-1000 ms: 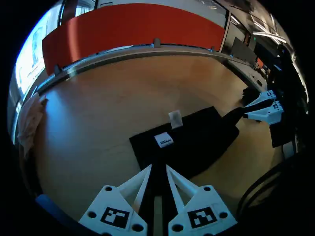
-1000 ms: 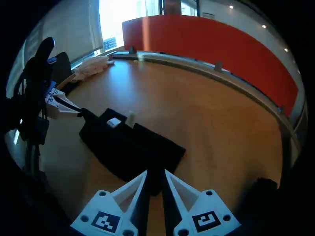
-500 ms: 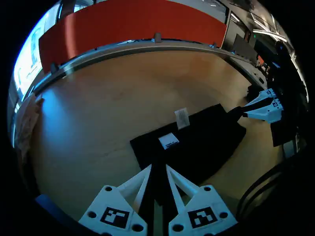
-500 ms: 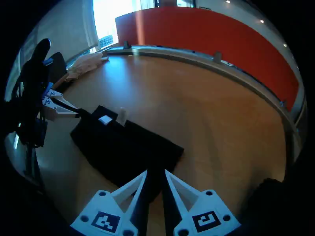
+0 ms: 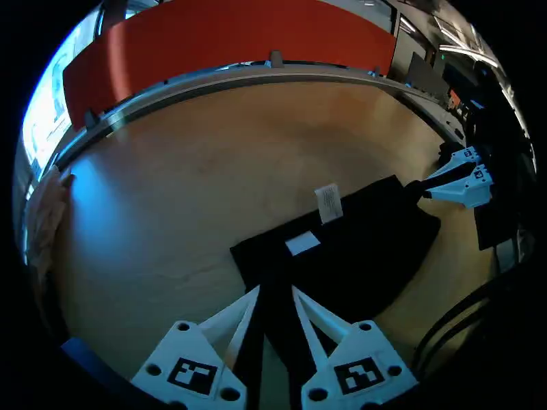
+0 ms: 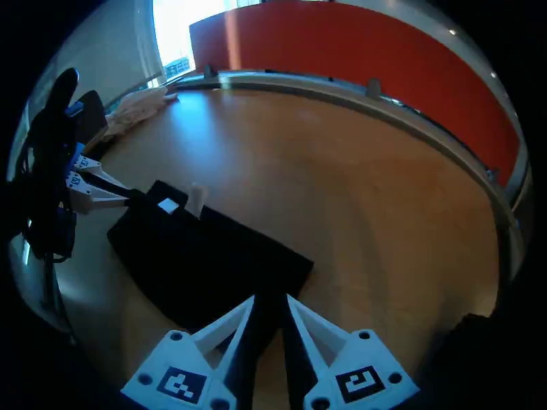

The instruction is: Fold towel

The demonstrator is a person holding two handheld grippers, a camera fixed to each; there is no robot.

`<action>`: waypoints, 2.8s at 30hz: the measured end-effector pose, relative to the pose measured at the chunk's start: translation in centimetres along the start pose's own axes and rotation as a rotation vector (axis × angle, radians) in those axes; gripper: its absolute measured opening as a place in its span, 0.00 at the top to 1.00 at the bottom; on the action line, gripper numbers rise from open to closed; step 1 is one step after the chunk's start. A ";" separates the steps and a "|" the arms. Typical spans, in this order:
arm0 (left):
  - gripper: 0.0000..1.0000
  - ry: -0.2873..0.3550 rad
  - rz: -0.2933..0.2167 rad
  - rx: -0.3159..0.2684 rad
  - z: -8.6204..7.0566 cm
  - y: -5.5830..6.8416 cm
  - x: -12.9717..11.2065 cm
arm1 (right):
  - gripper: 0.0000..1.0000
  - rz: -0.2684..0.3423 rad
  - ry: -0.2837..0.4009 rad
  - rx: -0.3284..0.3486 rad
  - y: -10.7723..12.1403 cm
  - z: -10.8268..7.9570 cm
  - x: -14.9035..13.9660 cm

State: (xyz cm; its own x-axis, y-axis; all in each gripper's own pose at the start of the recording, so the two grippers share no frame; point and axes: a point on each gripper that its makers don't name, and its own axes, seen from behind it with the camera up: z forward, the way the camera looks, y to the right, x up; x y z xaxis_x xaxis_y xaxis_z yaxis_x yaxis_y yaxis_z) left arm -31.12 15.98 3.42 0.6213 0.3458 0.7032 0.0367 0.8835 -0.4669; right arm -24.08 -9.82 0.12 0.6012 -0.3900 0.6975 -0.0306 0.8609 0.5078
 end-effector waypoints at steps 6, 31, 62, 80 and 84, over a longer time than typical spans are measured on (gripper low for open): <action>0.63 -0.004 0.003 0.026 0.5 -0.7 0.0 | 0.69 -0.008 -0.009 -0.038 0.8 0.6 -0.1; 0.07 0.024 -0.003 0.139 0.6 -4.1 1.3 | 0.18 0.050 0.017 -0.112 3.3 1.3 1.4; 0.07 0.046 -0.053 0.136 -2.9 -2.9 -0.9 | 0.00 0.075 0.055 -0.108 1.7 -2.6 -0.8; 0.07 0.052 -0.107 0.165 -5.2 -2.6 -3.8 | 0.00 0.080 0.074 -0.104 0.7 -4.5 -2.3; 0.07 0.063 -0.120 0.180 -6.0 -3.0 -4.1 | 0.00 0.060 0.076 -0.100 0.6 -4.6 -2.3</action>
State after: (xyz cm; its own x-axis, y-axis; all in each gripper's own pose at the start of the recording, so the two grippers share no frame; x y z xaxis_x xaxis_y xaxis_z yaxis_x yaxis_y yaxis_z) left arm -29.06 10.07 -1.29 0.6686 0.2195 0.7105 -0.0239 0.9613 -0.2745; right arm -21.77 -6.92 -3.52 0.6593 -0.3139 0.6833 0.0090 0.9119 0.4103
